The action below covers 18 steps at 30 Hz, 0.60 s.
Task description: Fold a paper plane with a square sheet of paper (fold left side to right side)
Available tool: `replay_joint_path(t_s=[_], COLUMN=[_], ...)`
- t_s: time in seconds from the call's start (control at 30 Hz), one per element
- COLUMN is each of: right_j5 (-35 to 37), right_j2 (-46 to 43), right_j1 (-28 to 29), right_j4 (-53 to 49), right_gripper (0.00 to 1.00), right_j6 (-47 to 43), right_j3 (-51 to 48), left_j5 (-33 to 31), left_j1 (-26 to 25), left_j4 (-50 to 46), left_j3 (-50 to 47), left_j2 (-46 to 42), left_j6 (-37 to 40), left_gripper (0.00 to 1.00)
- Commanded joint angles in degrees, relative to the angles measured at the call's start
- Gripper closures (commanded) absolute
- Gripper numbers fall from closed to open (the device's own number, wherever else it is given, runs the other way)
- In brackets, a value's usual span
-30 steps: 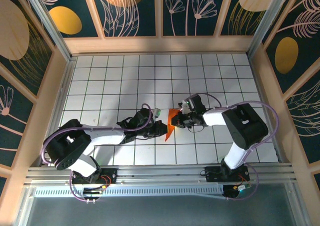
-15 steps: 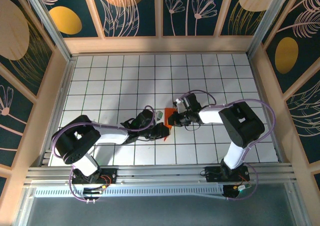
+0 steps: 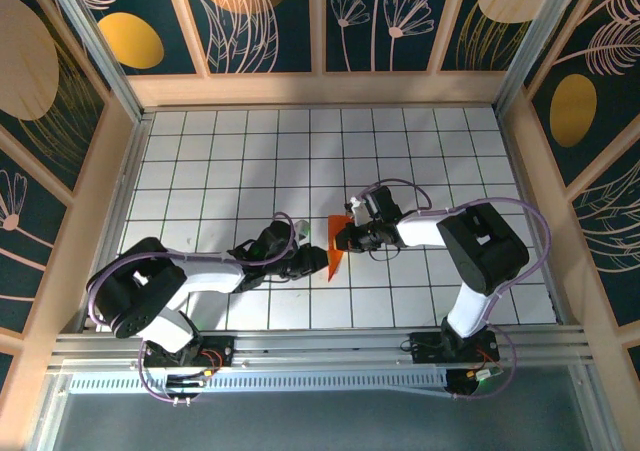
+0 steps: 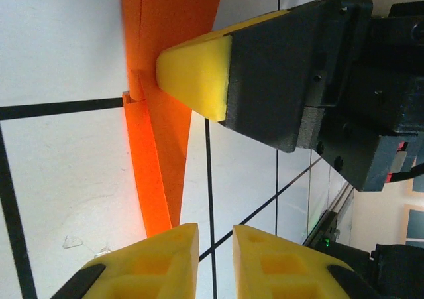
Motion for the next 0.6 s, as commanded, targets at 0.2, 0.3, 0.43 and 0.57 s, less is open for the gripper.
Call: replay_joint_path(t_s=[0.2,0.3,0.43,0.57], right_j5=[8.0,8.2,8.2,8.3], right_j2=[4.2,4.3,4.3,4.4], right_j1=[1.3,1.3,1.3,1.3], right_j4=[-7.5,-7.6,-7.7,-7.6], right_gripper=[1.0,1.0,1.0,1.0], right_j6=[-1.4,-1.5,-1.5,-1.5], right_j3=[-1.9,-1.9,-1.8,-1.7], left_j5=[4.3,4.9,5.0,5.2], left_j1=[0.1,0.1,-0.1,-0.4], left_j4=[4.4,5.0,5.3,5.4], left_j3=[-0.6,-0.2,-0.2,-0.2], left_j2=[3.4,4.8,5.6,6.5], left_j6=[-1.1,-1.1,-1.3,-1.3], left_gripper=[0.76,0.79,0.83,0.85])
